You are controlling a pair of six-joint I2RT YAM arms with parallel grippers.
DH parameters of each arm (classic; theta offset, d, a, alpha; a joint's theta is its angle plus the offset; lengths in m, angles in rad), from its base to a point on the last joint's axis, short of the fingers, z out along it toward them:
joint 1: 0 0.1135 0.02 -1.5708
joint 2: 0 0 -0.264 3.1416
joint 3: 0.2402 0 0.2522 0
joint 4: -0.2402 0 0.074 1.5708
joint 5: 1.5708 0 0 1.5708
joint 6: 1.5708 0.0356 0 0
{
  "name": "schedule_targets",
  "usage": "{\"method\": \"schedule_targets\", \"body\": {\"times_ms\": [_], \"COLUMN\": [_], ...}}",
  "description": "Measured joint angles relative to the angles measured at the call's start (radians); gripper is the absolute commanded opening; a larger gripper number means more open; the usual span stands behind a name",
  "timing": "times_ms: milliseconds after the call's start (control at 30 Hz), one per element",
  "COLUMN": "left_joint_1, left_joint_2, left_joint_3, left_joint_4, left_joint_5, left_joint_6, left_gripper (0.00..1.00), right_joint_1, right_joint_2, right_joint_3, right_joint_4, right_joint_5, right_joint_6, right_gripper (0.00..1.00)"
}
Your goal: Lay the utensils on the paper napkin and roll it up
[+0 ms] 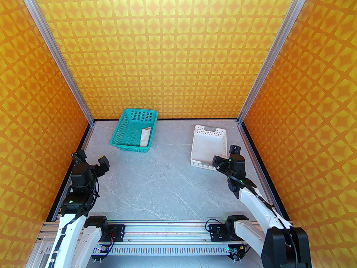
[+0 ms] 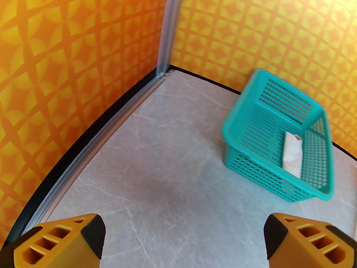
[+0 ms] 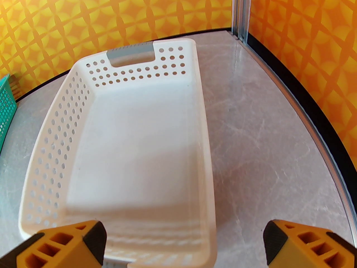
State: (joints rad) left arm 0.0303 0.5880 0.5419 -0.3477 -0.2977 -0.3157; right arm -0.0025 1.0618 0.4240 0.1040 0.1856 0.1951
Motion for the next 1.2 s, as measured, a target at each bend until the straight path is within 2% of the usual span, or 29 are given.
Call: {"method": "schedule_targets", "body": {"times_ms": [300, 667, 867, 1200], "left_joint_1": [0.06, 0.061, 0.062, 0.061], "left_joint_2": [0.029, 0.165, 0.253, 0.458], "left_joint_3": [-0.159, -0.17, -0.181, -0.217], "left_joint_4": [0.2, 0.371, 0.51, 0.758], "left_joint_5": [-0.011, -0.01, 0.005, 0.112], "left_joint_6": [0.016, 0.087, 0.143, 0.252], "left_gripper": [0.99, 0.99, 0.99, 0.99], "right_joint_1": [0.0, 0.0, 0.0, 0.0], "right_joint_2": [0.134, 0.276, 0.325, 0.405], "right_joint_3": [-0.053, -0.083, -0.084, -0.084], "right_joint_4": [0.283, 0.589, 0.649, 0.754], "right_joint_5": [0.005, -0.048, -0.105, -0.184], "right_joint_6": [-0.047, -0.082, -0.111, -0.145], "right_gripper": [0.99, 0.98, 0.99, 0.99]}}
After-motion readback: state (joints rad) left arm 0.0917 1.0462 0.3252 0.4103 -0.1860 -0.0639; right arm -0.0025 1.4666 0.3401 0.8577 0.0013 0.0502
